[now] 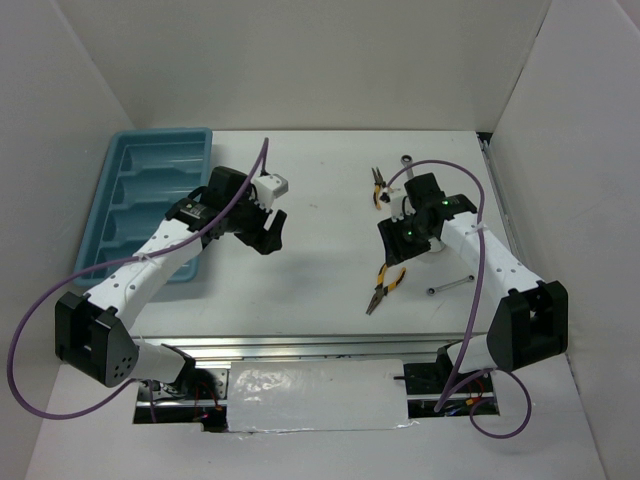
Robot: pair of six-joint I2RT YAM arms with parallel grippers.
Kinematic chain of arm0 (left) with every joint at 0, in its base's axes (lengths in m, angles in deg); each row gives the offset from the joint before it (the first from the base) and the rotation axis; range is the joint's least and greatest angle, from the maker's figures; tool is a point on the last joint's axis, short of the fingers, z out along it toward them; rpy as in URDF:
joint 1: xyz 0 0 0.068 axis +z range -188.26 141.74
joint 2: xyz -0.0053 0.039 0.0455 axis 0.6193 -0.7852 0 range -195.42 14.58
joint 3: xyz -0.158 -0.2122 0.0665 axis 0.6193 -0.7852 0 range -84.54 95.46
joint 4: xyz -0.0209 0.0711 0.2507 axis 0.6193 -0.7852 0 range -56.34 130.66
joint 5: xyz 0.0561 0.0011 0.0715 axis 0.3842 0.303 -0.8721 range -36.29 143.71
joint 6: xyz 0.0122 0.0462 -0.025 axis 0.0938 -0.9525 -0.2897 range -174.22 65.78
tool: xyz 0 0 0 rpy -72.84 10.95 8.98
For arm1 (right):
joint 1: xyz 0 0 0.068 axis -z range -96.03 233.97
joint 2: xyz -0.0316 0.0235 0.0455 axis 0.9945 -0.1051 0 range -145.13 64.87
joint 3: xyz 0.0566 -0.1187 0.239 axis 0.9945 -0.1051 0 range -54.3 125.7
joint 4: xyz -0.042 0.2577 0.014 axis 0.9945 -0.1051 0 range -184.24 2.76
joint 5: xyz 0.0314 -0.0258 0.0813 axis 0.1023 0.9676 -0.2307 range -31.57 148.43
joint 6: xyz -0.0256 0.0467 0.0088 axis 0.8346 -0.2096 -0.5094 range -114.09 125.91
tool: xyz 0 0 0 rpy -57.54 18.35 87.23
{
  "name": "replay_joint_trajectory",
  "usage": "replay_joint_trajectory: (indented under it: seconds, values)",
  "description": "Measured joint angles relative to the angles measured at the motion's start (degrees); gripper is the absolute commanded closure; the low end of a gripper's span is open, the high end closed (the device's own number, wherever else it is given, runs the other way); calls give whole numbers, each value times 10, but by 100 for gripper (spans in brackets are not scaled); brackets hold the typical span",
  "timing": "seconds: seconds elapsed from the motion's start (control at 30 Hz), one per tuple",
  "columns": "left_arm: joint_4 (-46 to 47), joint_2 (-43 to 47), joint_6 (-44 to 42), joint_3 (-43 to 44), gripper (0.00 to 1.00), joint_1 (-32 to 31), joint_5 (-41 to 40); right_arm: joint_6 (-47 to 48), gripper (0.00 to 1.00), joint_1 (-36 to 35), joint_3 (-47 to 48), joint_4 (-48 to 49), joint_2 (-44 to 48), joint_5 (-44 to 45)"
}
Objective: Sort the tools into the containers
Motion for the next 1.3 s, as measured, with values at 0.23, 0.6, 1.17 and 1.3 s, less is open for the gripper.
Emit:
replay_joint_trajectory:
  seconds: [0.23, 0.6, 1.17, 1.3]
  values:
    - [5, 15, 10, 5, 16, 78, 90, 147, 40, -45, -35, 1, -6, 43]
    - [38, 47, 47, -23, 1, 127, 177, 255, 46, -74, -12, 19, -115, 101]
    - [87, 81, 69, -74, 12, 46, 89, 257, 46, -72, 9, 62, -148, 103]
    - [96, 60, 89, -73, 26, -45, 5, 216, 46, -1, 10, 49, -99, 60]
